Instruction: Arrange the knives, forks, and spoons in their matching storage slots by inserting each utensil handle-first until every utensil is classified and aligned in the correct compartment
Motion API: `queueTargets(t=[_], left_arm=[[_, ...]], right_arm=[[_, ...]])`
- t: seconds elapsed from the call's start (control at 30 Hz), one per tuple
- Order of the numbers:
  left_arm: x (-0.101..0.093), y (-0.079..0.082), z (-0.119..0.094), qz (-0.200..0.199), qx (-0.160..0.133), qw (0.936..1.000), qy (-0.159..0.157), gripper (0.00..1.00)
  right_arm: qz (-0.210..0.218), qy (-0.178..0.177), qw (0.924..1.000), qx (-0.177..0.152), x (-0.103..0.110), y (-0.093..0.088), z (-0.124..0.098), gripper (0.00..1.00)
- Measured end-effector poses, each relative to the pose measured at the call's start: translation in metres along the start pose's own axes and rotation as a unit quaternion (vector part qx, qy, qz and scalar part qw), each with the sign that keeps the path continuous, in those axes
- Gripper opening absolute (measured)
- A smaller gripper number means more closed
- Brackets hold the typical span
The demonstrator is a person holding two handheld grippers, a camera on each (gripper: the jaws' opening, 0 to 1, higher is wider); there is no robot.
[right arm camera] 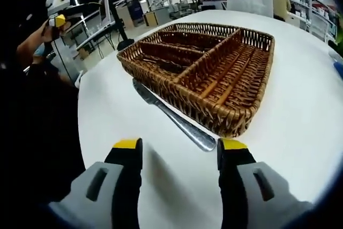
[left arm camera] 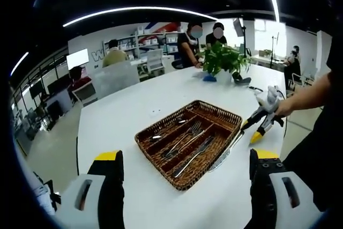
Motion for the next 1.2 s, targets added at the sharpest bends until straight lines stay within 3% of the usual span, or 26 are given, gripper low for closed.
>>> queueTargets(t=[0.17, 0.3, 0.5, 0.6, 0.73, 0.8, 0.87, 1.0, 1.2], left_arm=[[0.004, -0.005, -0.001, -0.003, 0.000, 1.0000, 0.001, 0.99], [0.005, -0.007, -0.001, -0.006, 0.000, 1.0000, 0.002, 0.99], [0.003, -0.007, -0.002, -0.006, 0.000, 1.0000, 0.001, 0.99], [0.003, -0.007, -0.002, -0.006, 0.000, 1.0000, 0.000, 0.99], [0.000, -0.008, 0.000, -0.005, 0.003, 1.0000, -0.003, 0.99], [-0.001, -0.008, 0.000, -0.005, 0.003, 1.0000, -0.006, 0.99], [-0.002, -0.010, 0.001, -0.004, 0.008, 0.9999, -0.008, 0.99], [-0.005, -0.013, 0.001, 0.002, 0.019, 0.9995, -0.024, 0.90], [-0.007, -0.017, 0.004, 0.017, 0.033, 0.9987, -0.034, 0.91]], right_arm=[[-0.034, 0.001, 0.9994, 0.009, 0.002, -0.001, 0.002, 0.48], [-0.059, 0.016, 0.9980, 0.018, 0.005, -0.003, 0.002, 0.33], [-0.105, 0.023, 0.9939, 0.025, 0.009, 0.001, 0.008, 0.32], [-0.099, 0.038, 0.9941, 0.022, 0.012, 0.004, 0.015, 0.32], [-0.157, 0.043, 0.9857, 0.044, 0.015, 0.008, 0.018, 0.14], [-0.162, 0.060, 0.9838, 0.047, 0.021, 0.007, 0.019, 0.13], [-0.199, 0.076, 0.9757, 0.052, 0.023, 0.007, 0.019, 0.12], [-0.191, 0.091, 0.9758, 0.055, 0.025, 0.005, 0.018, 0.11], [-0.201, 0.127, 0.9697, 0.057, 0.033, 0.000, 0.016, 0.10]])
Point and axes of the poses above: the point that each gripper's makers call its tool centre point, and the gripper's own axes: z roughly forward along the fingers, x roughly to its left, y roughly out of its top, the point moved 10 cm from there along -z, roughly backward along the fingers, and after that the axes turned 3 degrees about -x, right-handed, at the moved point
